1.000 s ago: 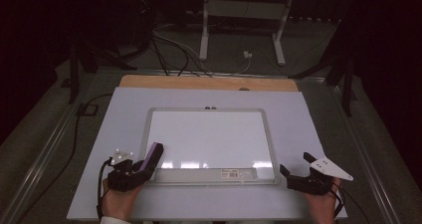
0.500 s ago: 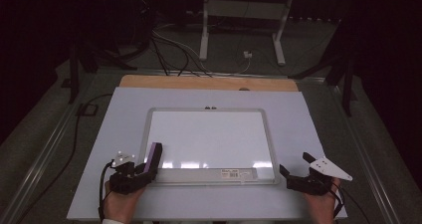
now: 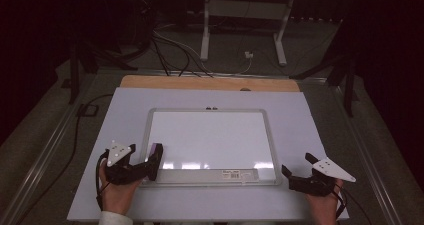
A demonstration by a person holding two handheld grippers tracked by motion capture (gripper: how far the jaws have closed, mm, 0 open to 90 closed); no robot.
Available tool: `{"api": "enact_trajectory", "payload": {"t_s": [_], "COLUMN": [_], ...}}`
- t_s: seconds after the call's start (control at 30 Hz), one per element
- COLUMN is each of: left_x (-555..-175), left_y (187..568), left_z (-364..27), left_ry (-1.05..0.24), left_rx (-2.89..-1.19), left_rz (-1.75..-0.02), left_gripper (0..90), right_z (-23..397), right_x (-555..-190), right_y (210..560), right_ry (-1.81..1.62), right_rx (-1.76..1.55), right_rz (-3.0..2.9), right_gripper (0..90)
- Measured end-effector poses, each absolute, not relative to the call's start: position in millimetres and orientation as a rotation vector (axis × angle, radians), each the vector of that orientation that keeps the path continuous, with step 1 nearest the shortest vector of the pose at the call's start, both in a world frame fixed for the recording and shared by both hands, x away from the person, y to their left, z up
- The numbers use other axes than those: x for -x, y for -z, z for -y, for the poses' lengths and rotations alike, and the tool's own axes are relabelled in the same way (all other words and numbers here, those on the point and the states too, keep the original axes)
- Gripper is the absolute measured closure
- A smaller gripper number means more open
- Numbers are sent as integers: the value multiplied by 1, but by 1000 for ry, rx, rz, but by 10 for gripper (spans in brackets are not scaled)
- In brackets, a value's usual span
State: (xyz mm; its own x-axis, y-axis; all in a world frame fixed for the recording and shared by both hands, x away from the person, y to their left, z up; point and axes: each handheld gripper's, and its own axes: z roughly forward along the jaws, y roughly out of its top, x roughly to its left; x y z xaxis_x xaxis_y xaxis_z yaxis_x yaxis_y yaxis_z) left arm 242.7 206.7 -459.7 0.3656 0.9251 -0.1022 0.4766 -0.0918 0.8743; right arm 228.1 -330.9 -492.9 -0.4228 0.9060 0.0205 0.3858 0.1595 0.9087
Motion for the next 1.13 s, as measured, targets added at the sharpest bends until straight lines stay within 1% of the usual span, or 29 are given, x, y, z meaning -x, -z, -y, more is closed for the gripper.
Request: {"api": "enact_trajectory", "payload": {"t_s": [0.07, 0.1, 0.3, 0.37, 0.6, 0.83, 1.13], "left_x": [-245, -246, -250, -249, -244, -242, -237], "left_y": [457, 457, 456, 458, 460, 471, 477], "left_z": [-212, -215, -230, -234, -247, -254, -259], "left_ry": [-666, -683, -731, -740, -774, -807, -815], "left_rx": [-1714, -1707, -1665, -1649, -1609, -1616, -1609], "left_rz": [-1215, -1205, -1160, -1157, -1141, -1163, -1186], "left_gripper": [153, 123, 23, 10, 5, 5, 5], "right_z": [331, 331, 331, 330, 331, 332, 331], "right_x": [-228, -228, -227, -227, -225, -224, -224], "right_y": [493, 493, 492, 491, 489, 488, 487], "right_ry": [-1235, -1237, -1245, -1248, -1264, -1275, -1271], "right_rx": [-1224, -1222, -1214, -1210, -1200, -1187, -1190], "right_rz": [-1889, -1887, -1883, -1882, -1875, -1864, -1859], "right_gripper": [13, 13, 13, 13, 13, 12, 12]}}
